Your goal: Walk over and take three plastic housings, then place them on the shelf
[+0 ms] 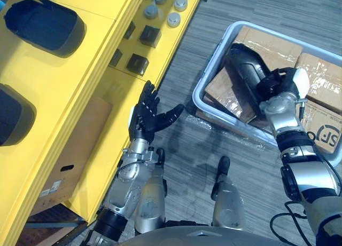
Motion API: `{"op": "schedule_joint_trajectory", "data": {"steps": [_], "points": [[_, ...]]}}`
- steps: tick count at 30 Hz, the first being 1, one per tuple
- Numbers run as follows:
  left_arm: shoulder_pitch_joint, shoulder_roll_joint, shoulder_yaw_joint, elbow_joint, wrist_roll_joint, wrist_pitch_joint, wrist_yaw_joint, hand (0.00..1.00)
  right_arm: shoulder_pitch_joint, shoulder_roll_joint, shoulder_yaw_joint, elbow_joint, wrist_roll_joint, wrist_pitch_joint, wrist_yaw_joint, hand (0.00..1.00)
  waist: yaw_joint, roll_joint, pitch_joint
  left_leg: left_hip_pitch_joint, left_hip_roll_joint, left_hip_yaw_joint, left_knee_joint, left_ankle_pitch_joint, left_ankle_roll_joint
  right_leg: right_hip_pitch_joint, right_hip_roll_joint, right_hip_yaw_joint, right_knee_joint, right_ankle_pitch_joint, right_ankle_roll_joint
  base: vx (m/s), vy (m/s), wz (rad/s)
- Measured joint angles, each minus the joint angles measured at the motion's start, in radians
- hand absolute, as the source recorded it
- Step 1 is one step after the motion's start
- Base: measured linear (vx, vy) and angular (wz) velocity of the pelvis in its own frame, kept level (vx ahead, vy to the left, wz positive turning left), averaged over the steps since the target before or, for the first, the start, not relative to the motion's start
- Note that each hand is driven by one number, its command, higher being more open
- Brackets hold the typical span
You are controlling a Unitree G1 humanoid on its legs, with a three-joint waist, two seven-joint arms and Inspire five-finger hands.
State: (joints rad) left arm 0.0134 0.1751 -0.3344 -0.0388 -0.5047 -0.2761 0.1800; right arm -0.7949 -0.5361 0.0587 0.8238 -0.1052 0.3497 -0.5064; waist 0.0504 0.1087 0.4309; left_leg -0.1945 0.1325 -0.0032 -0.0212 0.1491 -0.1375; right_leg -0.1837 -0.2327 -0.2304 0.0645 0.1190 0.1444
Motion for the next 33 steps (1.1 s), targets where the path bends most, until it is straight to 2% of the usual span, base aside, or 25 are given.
{"op": "schedule_joint_trajectory", "data": {"steps": [5,7,10,14,18,20,22,23,25,27,28,33], "points": [[0.019,0.004,0.022,-0.020,-0.005,0.000,-0.031,1.00,-0.008,-0.067,-0.009,0.046,0.001,0.012,-0.004,0.00,-0.005,0.001,0.000,0.004,0.000,-0.001,-0.003,0.002,0.000,0.005,0.000,-0.002,-0.004,0.001,0.001,0.00,0.000,0.00],[0.037,0.013,0.025,-0.031,-0.007,0.000,-0.044,1.00,-0.008,-0.093,-0.009,0.046,0.001,-0.011,-0.009,0.00,-0.015,0.004,-0.002,0.012,0.000,-0.003,-0.003,0.002,0.000,0.021,0.000,-0.009,-0.015,0.003,0.003,-0.01,-0.013,0.06],[0.043,0.037,0.028,-0.050,-0.027,0.004,-0.081,1.00,-0.041,-0.138,-0.008,0.044,-0.001,-0.085,-0.030,0.00,-0.024,0.010,-0.006,0.015,0.001,-0.006,-0.007,0.002,0.000,0.027,0.002,-0.014,-0.020,0.004,0.004,-0.01,-0.011,0.03],[0.030,0.038,0.024,-0.051,-0.038,0.099,-0.109,1.00,-0.043,-0.144,-0.008,-0.066,-0.011,-0.188,-0.072,0.00,-0.026,0.017,-0.012,0.044,0.006,-0.005,-0.031,0.007,-0.004,0.056,0.010,-0.019,-0.045,0.007,0.006,0.00,0.000,0.00],[0.017,0.038,0.006,-0.050,-0.050,0.187,-0.117,1.00,0.006,-0.120,-0.008,-0.204,-0.096,-0.241,-0.125,0.00,-0.023,0.022,-0.026,0.073,0.016,-0.006,-0.057,0.015,-0.007,0.082,0.020,-0.026,-0.057,0.008,0.006,0.03,-0.019,0.02],[0.001,0.037,-0.011,-0.042,-0.121,0.247,-0.117,1.00,0.048,-0.085,-0.007,-0.260,-0.136,-0.275,-0.158,0.00,-0.023,0.019,-0.050,0.081,0.017,-0.009,-0.061,0.014,-0.008,0.102,0.023,-0.035,-0.077,0.008,0.006,0.05,-0.033,0.09],[-0.027,0.034,-0.024,-0.034,-0.229,0.321,-0.116,1.00,0.109,-0.027,-0.007,-0.320,-0.185,-0.296,-0.181,0.00,-0.024,0.009,-0.085,0.090,0.018,-0.006,-0.062,0.013,-0.009,0.121,0.026,-0.039,-0.090,0.008,0.006,0.07,-0.035,0.06],[-0.037,0.031,-0.029,-0.029,-0.254,0.335,-0.115,1.00,0.127,-0.011,-0.007,-0.337,-0.201,-0.298,-0.184,0.00,-0.024,0.006,-0.086,0.101,0.019,-0.003,-0.062,0.012,-0.010,0.132,0.027,-0.039,-0.092,0.008,0.006,0.05,-0.032,0.00],[-0.077,0.015,-0.057,0.022,-0.366,0.398,-0.111,1.00,0.219,0.061,-0.002,-0.402,-0.265,-0.306,-0.196,0.00,-0.028,-0.012,-0.132,0.118,0.019,0.003,-0.063,0.003,-0.013,0.154,0.029,-0.039,-0.110,0.008,0.006,0.02,-0.026,-0.05],[-0.097,0.003,-0.082,0.064,-0.423,0.427,-0.101,1.00,0.272,0.099,0.011,-0.438,-0.292,-0.308,-0.205,0.00,-0.030,-0.026,-0.167,0.122,0.021,0.012,-0.063,-0.002,-0.015,0.158,0.030,-0.036,-0.119,0.008,0.006,0.01,-0.022,-0.13],[-0.109,-0.009,-0.102,0.099,-0.469,0.438,-0.089,1.00,0.302,0.132,0.030,-0.450,-0.319,-0.312,-0.216,0.00,-0.037,-0.041,-0.181,0.138,0.024,0.022,-0.064,-0.008,-0.015,0.168,0.033,-0.030,-0.120,0.008,0.006,0.00,-0.022,-0.17],[-0.132,-0.030,-0.174,0.129,-0.550,0.428,-0.065,1.00,0.399,0.209,0.083,-0.517,-0.330,-0.313,-0.223,0.00,-0.057,-0.081,-0.234,0.155,0.038,0.043,-0.067,-0.016,-0.021,0.169,0.046,-0.010,-0.123,0.004,0.001,-0.03,-0.022,-0.17]]}}
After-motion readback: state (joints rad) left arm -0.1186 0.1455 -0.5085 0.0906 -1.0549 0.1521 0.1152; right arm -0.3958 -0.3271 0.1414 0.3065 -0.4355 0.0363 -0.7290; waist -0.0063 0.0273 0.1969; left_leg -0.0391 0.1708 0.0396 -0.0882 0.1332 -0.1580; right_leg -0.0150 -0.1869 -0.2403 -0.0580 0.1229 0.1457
